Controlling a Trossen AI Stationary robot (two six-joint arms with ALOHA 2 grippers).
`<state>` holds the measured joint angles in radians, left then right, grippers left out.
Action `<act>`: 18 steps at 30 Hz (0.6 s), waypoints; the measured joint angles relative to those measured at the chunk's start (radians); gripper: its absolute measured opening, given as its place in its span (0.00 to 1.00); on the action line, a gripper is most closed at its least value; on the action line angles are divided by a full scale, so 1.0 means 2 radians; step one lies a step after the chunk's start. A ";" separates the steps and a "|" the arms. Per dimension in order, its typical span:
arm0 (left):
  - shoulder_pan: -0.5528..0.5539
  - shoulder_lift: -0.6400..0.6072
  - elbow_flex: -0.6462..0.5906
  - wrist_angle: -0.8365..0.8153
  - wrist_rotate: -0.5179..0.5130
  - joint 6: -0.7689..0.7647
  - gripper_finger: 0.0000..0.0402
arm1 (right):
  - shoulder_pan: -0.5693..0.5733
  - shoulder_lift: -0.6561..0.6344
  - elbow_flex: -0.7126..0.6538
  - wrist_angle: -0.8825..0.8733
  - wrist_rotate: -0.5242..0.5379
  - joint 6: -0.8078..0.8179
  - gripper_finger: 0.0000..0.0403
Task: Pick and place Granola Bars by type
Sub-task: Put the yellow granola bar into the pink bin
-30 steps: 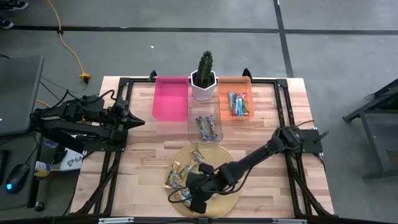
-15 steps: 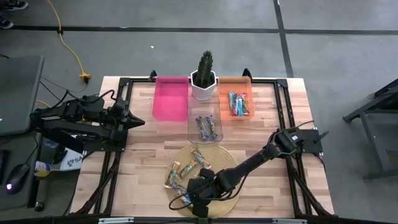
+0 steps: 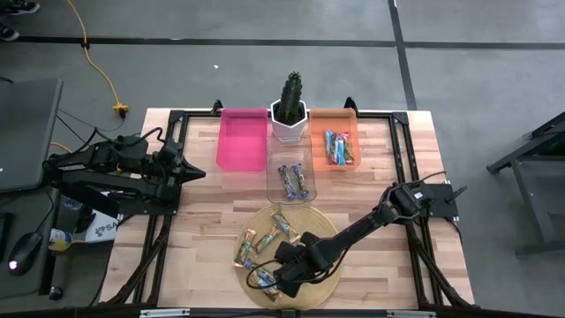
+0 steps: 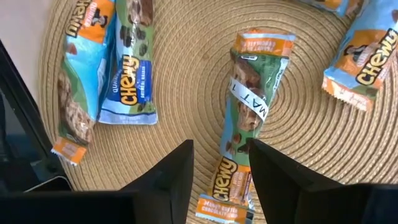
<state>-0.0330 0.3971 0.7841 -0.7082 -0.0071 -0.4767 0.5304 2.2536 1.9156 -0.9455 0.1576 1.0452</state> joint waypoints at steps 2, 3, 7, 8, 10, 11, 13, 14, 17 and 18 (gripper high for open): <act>0.000 0.000 0.000 0.000 0.000 0.000 0.00 | 0.000 0.000 0.000 0.000 -0.001 -0.008 0.35; 0.000 0.000 0.000 0.000 0.000 0.000 0.00 | 0.000 0.000 0.000 0.000 -0.002 -0.012 0.36; 0.000 0.000 0.000 0.000 0.000 0.000 0.00 | -0.001 0.000 0.000 0.002 -0.001 -0.024 0.43; 0.000 0.000 0.000 0.000 0.000 0.000 0.00 | -0.001 0.000 0.000 0.002 0.002 -0.026 0.45; 0.000 0.000 0.000 0.000 0.000 0.000 0.00 | -0.003 0.000 0.000 0.002 0.006 -0.027 0.49; 0.000 0.000 0.000 0.000 0.000 0.000 0.00 | -0.004 0.000 0.000 0.001 0.006 -0.026 0.50; 0.000 0.000 0.000 0.000 0.000 0.000 0.00 | -0.005 0.003 0.000 0.000 0.006 -0.022 0.53; 0.000 0.000 0.000 0.000 0.000 0.000 0.00 | -0.006 0.005 0.000 -0.004 0.007 -0.019 0.54; 0.000 0.000 0.000 0.000 0.000 0.000 0.00 | -0.007 0.013 0.000 -0.007 0.010 -0.013 0.55; 0.000 0.000 0.000 0.000 0.000 0.000 0.00 | -0.007 0.016 0.000 -0.006 0.011 -0.012 0.55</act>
<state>-0.0330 0.3970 0.7841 -0.7078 -0.0071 -0.4770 0.5163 2.2860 1.9152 -0.9581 0.1799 1.0222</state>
